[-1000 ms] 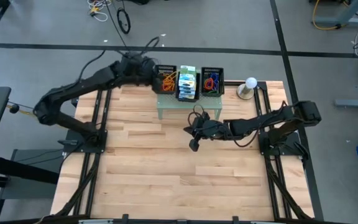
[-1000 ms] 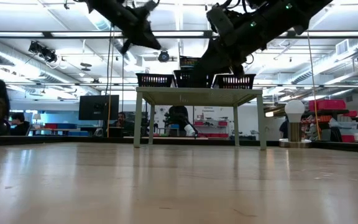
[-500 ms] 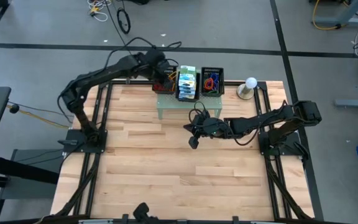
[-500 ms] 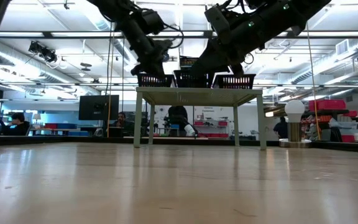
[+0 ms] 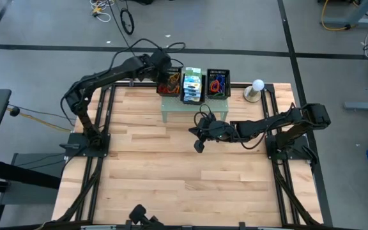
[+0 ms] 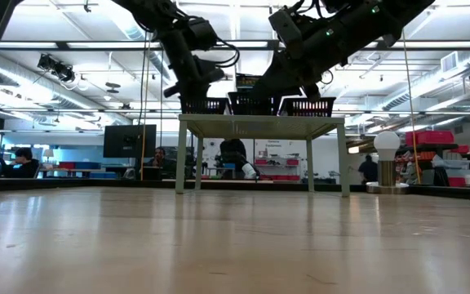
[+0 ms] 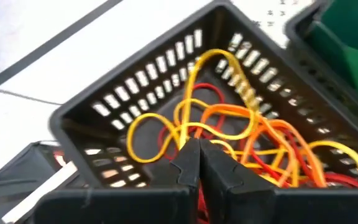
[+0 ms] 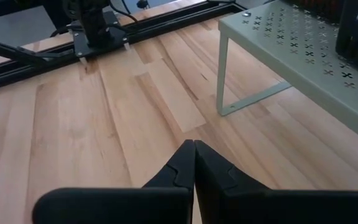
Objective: Pick & Place Office Desk Supplies
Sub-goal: Put the yellow rubber band into the left black bin on the shelf, then return to Home Position
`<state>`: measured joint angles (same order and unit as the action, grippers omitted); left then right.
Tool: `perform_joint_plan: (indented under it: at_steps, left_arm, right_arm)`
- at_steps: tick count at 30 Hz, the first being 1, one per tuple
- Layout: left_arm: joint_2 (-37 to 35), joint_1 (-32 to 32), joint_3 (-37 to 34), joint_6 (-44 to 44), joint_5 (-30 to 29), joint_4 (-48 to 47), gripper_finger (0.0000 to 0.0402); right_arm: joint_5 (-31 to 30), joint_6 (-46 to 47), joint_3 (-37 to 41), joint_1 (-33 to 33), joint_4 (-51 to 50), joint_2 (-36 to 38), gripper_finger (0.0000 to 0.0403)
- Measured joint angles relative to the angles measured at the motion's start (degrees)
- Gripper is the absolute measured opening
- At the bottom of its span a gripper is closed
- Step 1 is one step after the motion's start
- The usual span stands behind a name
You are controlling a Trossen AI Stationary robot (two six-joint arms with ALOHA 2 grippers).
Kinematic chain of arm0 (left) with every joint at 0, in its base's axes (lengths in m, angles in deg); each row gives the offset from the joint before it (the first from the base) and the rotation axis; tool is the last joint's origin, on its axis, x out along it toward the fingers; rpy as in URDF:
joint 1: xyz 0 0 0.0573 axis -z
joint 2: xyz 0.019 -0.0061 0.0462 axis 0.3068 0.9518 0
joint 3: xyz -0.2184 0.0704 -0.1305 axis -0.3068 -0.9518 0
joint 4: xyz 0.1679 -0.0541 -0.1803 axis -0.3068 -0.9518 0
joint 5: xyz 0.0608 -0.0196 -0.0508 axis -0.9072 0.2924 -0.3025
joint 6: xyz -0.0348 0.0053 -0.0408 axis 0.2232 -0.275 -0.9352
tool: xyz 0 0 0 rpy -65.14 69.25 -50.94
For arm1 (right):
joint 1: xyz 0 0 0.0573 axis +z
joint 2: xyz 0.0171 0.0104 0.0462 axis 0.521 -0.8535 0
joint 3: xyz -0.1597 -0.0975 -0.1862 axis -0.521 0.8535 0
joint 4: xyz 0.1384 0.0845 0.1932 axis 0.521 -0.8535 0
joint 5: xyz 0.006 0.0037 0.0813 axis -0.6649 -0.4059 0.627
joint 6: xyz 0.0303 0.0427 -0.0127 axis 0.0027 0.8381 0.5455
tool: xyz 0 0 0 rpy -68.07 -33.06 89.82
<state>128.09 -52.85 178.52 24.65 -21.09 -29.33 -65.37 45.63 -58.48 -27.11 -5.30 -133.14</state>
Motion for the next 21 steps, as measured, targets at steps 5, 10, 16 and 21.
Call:
perform_joint_plan:
  at_steps: [5, 10, 16, 21]
  left_arm:
    - [0.0, 0.1, 0.0, -2.2, -3.7, -0.9, 0.0009]
    - [-1.5, 0.1, 0.0, -2.8, -4.0, -1.1, 0.0009]
    - [-7.2, 1.8, 0.0, -2.6, -4.3, -0.9, 0.0009]
    - [-12.2, 6.1, -2.3, -1.5, -5.5, 1.9, 0.0009]
  right_arm:
    - [0.0, -0.1, 0.0, 0.0, -0.1, 0.0, 0.0007]
    - [0.0, -0.1, 0.0, 0.0, -0.1, 0.0, 0.0007]
    - [0.0, -0.7, 0.0, 0.0, -0.5, 1.0, 0.0007]
    - [0.0, -2.9, 0.0, -0.2, -3.1, 4.3, 0.0007]
